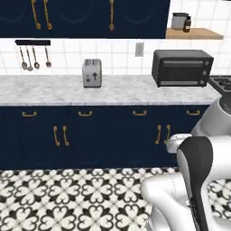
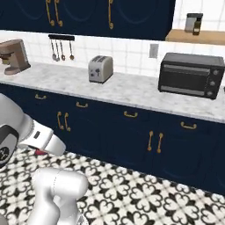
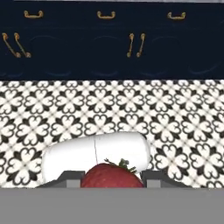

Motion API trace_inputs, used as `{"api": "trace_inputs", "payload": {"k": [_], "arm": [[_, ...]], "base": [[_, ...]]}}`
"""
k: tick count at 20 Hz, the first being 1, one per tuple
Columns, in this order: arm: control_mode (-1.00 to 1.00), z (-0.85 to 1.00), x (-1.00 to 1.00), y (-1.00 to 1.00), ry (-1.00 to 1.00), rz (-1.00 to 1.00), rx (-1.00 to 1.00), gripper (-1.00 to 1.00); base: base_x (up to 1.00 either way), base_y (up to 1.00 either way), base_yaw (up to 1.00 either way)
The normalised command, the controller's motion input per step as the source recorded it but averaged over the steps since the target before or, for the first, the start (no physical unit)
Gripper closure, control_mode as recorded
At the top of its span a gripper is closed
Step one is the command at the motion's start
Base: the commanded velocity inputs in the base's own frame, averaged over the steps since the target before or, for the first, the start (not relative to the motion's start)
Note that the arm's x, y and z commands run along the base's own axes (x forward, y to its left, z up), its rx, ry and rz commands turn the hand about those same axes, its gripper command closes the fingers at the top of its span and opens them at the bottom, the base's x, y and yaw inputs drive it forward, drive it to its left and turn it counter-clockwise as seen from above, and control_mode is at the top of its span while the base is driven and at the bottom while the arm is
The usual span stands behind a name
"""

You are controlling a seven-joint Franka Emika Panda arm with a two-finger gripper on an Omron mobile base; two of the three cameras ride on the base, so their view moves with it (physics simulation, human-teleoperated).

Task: Take the strawberry from the fridge and place it on top of the pancake, located on the dining counter.

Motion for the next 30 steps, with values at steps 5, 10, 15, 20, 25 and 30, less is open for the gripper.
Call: {"api": "trace_inputs", "payload": {"k": [5, 10, 15, 20, 25, 30], "arm": [[1.0, 0.0, 0.0, 0.0, 0.0, 0.0, 0.0, 1.0], [1.0, 0.0, 0.0, 0.0, 0.0, 0.0, 0.0, 1.0], [1.0, 0.0, 0.0, 0.0, 0.0, 0.0, 0.0, 1.0], [1.0, 0.0, 0.0, 0.0, 0.0, 0.0, 0.0, 1.0], [1.0, 0.0, 0.0, 0.0, 0.0, 0.0, 0.0, 1.0], [1.0, 0.0, 0.0, 0.0, 0.0, 0.0, 0.0, 1.0]], "base": [[-0.02, 0.99, 0.41], [0.0, 0.51, 0.5], [0.0, 0.02, 0.71], [-0.41, -0.28, 0.85], [-0.35, -0.24, 0.94], [-0.09, -0.04, 0.87]]}}
